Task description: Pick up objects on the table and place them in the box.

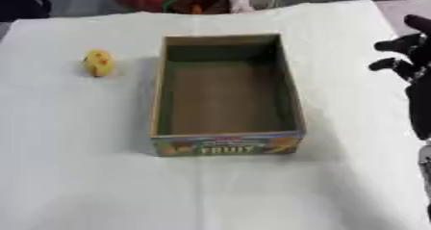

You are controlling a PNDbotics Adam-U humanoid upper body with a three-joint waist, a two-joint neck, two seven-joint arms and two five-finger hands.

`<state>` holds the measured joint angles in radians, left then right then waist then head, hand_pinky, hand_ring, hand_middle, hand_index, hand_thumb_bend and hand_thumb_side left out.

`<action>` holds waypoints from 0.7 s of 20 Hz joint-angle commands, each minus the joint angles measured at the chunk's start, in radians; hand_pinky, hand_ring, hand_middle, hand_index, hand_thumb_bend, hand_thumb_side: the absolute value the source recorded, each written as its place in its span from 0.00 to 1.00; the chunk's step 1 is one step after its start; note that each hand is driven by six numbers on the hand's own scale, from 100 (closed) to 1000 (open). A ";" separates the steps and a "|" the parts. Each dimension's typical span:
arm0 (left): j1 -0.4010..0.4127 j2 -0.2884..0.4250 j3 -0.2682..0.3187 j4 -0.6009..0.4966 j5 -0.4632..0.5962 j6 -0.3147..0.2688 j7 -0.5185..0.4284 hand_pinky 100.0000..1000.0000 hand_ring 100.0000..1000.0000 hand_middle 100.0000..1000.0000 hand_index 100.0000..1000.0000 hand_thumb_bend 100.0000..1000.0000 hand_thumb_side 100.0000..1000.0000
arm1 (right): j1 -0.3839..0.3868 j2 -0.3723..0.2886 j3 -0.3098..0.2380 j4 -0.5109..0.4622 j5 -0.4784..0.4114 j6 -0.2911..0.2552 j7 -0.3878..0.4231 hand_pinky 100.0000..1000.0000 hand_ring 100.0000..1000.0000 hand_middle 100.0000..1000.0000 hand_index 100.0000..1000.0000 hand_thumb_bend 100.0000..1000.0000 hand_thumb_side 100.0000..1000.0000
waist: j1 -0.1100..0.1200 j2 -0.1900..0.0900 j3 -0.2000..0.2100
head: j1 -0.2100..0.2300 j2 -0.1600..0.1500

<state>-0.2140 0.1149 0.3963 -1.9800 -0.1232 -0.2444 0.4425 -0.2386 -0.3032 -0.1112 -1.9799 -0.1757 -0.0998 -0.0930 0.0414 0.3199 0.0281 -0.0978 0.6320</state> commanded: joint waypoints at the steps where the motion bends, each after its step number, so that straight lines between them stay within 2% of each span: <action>1: -0.036 0.077 -0.008 -0.020 -0.014 0.006 0.016 0.40 0.37 0.43 0.63 0.00 0.84 | -0.010 -0.009 -0.007 -0.020 0.001 0.003 0.000 0.48 0.65 0.49 0.80 0.00 0.86 | -0.001 -0.021 0.002 | -0.010 -0.002; 7: -0.149 0.243 -0.051 -0.020 -0.117 0.066 0.051 0.42 0.41 0.48 0.68 0.00 0.77 | -0.011 -0.011 -0.005 -0.020 -0.003 0.006 0.004 0.48 0.65 0.49 0.80 0.00 0.86 | 0.001 -0.025 -0.001 | -0.014 0.000; 11: -0.235 0.337 -0.084 -0.017 -0.243 0.145 0.045 0.43 0.43 0.51 0.71 0.00 0.72 | -0.013 -0.013 -0.002 -0.020 -0.007 0.006 0.007 0.48 0.65 0.49 0.80 0.00 0.86 | 0.001 -0.027 -0.004 | -0.012 -0.007; 14: -0.303 0.403 -0.113 0.029 -0.357 0.199 0.017 0.44 0.45 0.53 0.73 0.00 0.70 | -0.016 -0.013 0.001 -0.020 -0.011 0.006 0.011 0.48 0.65 0.49 0.80 0.00 0.86 | 0.001 -0.026 -0.009 | -0.006 -0.014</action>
<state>-0.5018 0.4597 0.2917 -1.9544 -0.4357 -0.0679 0.4674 -0.2448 -0.3032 -0.1103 -1.9799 -0.1816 -0.0926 -0.0856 0.0434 0.3136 0.0182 -0.1071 0.6307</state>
